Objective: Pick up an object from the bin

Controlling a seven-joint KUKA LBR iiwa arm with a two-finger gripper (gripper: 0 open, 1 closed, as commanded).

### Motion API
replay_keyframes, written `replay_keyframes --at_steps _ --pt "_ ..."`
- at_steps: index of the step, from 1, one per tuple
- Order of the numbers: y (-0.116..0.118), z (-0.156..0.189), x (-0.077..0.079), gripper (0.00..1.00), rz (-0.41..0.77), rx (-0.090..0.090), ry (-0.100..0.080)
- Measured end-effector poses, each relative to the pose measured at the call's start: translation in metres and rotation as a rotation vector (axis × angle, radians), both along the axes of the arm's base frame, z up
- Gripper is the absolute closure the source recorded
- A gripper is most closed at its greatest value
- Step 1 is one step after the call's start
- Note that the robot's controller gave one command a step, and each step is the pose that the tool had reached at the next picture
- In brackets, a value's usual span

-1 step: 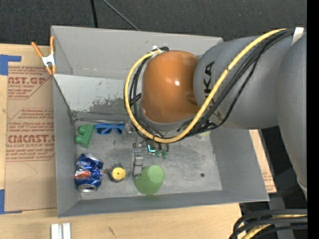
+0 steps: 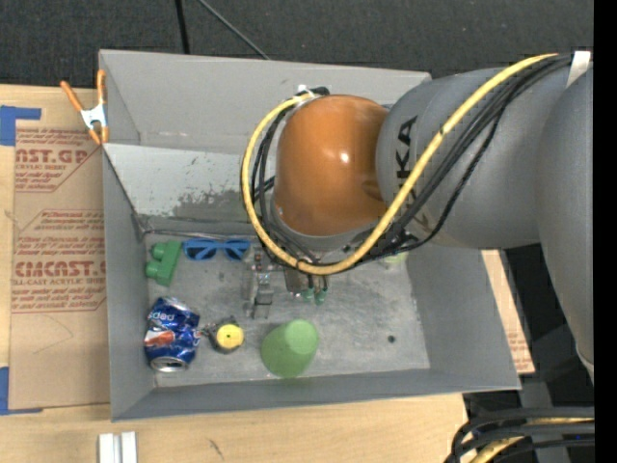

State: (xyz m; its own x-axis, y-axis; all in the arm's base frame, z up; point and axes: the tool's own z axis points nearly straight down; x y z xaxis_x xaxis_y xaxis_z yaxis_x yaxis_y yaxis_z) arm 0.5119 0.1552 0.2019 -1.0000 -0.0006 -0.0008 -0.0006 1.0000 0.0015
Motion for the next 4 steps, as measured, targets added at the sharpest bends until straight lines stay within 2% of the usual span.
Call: replay_keyframes --at_steps 1,2,3,4 --pt "0.000 0.000 0.000 0.00 0.000 0.000 0.000" --pt "0.008 0.031 -0.013 0.00 0.326 0.000 -0.003" --pt "0.097 -0.044 -0.031 0.00 0.262 0.002 0.006" --pt "0.086 -0.131 0.008 0.00 0.234 0.007 -0.009"
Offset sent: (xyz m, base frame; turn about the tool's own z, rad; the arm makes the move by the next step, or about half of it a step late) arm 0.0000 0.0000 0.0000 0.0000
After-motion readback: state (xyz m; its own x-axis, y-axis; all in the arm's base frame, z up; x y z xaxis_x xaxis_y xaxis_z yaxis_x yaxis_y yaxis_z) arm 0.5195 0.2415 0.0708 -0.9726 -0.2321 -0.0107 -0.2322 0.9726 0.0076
